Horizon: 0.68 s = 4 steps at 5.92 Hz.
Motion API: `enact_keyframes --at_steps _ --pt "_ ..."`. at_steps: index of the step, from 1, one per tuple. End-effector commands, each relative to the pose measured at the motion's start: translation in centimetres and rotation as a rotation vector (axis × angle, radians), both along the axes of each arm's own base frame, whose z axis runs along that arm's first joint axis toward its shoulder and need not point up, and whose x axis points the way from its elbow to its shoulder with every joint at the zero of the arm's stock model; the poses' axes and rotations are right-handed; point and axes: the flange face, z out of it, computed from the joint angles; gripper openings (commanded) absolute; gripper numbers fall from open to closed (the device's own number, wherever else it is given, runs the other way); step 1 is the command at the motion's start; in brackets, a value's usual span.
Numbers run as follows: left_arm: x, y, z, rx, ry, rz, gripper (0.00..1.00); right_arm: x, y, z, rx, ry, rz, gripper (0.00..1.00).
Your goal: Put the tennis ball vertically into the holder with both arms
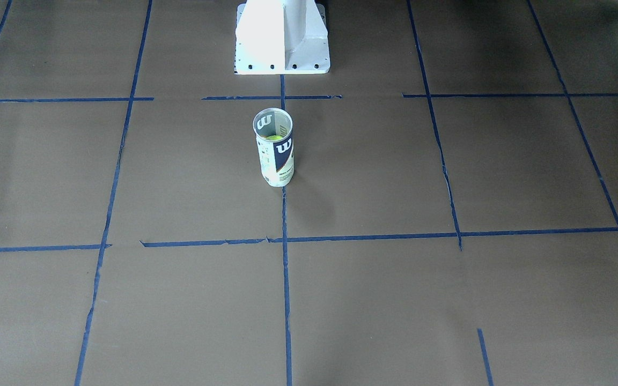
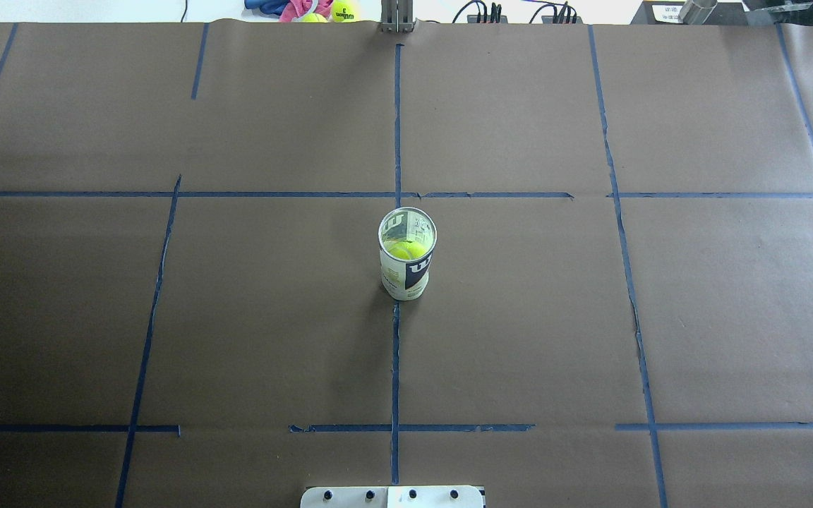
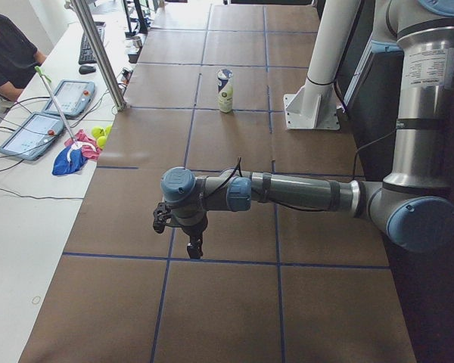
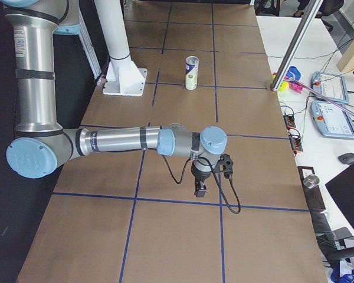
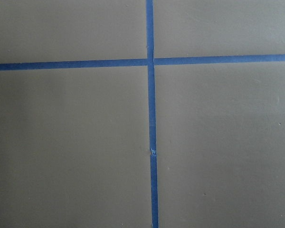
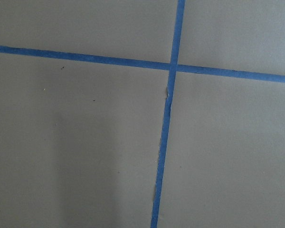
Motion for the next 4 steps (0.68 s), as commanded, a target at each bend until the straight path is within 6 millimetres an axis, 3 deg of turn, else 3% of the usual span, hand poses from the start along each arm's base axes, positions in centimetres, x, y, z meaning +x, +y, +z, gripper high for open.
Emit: enact_keyframes --at_steps 1,4 --pt "-0.05 0.46 0.83 -0.013 -0.006 0.003 1.0 -0.02 0.0 0.1 -0.002 0.0 0.0 1.0" --pt "-0.01 0.42 0.11 -0.006 -0.001 -0.001 1.0 -0.02 0.0 0.1 -0.002 0.0 0.0 1.0"
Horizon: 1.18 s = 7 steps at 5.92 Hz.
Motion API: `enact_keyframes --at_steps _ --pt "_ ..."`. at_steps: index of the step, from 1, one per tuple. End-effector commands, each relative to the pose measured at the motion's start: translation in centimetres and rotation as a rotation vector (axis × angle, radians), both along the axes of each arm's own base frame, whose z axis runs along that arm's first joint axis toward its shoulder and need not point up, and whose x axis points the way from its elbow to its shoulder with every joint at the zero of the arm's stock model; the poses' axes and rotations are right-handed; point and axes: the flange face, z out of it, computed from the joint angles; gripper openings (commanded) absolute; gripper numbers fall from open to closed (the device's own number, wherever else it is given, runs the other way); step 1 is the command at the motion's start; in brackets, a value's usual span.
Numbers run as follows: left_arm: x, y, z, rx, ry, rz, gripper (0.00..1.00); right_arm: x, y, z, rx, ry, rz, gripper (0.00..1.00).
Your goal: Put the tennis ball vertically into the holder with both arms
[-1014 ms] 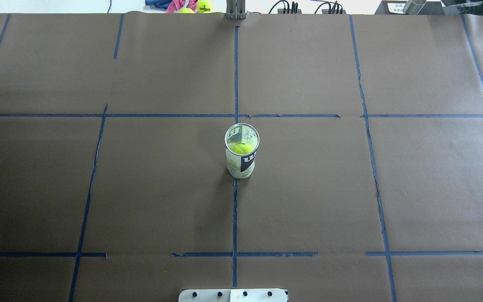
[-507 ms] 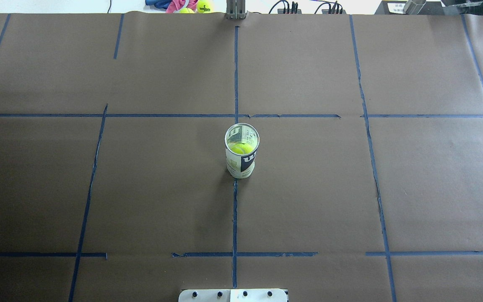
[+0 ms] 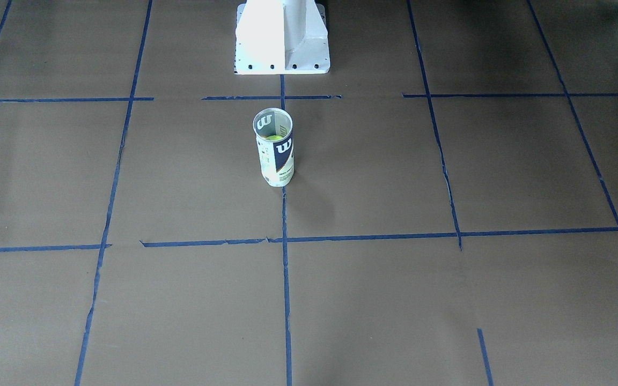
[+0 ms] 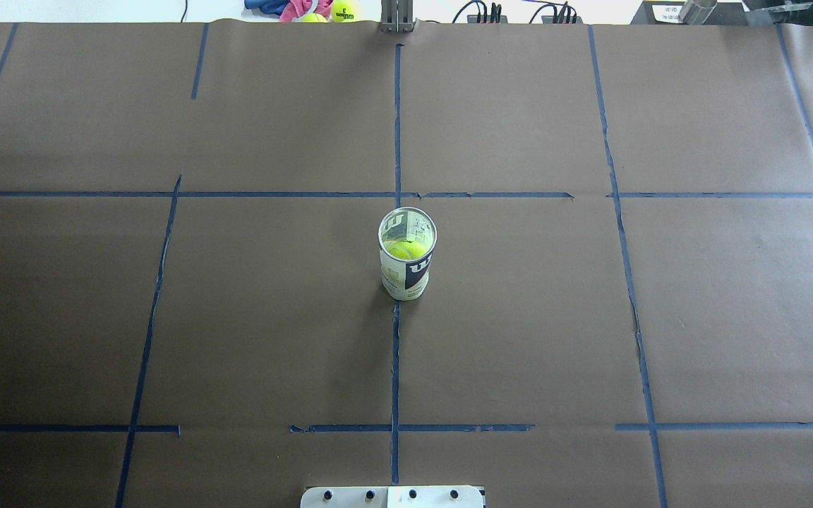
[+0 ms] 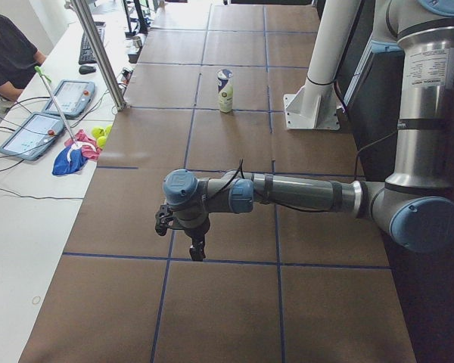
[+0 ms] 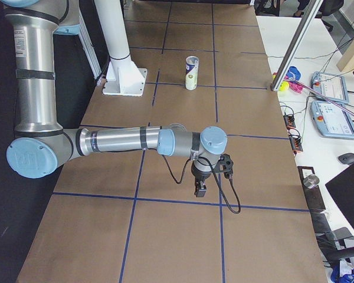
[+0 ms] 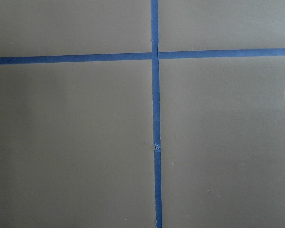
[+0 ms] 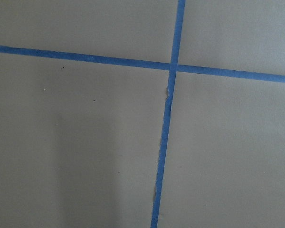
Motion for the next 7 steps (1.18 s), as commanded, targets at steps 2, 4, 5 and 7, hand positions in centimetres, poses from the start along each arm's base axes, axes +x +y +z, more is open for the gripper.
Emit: enact_keyframes --at_steps 2,4,5,7 --pt "-0.02 -0.01 -0.1 0.001 -0.003 0.002 1.0 -0.01 0.08 0.14 0.0 -0.002 -0.003 1.0" --pt "-0.03 0.16 0.07 -0.005 -0.003 0.002 1.0 -0.09 0.04 0.09 0.003 -0.013 -0.001 1.0" --pt "-0.03 0.17 0.15 -0.007 -0.003 0.002 1.0 -0.08 -0.04 0.16 0.003 -0.011 -0.002 1.0" --pt "-0.02 0.09 0.27 -0.006 -0.003 0.003 1.0 -0.13 0.05 0.33 -0.002 -0.018 -0.001 1.0"
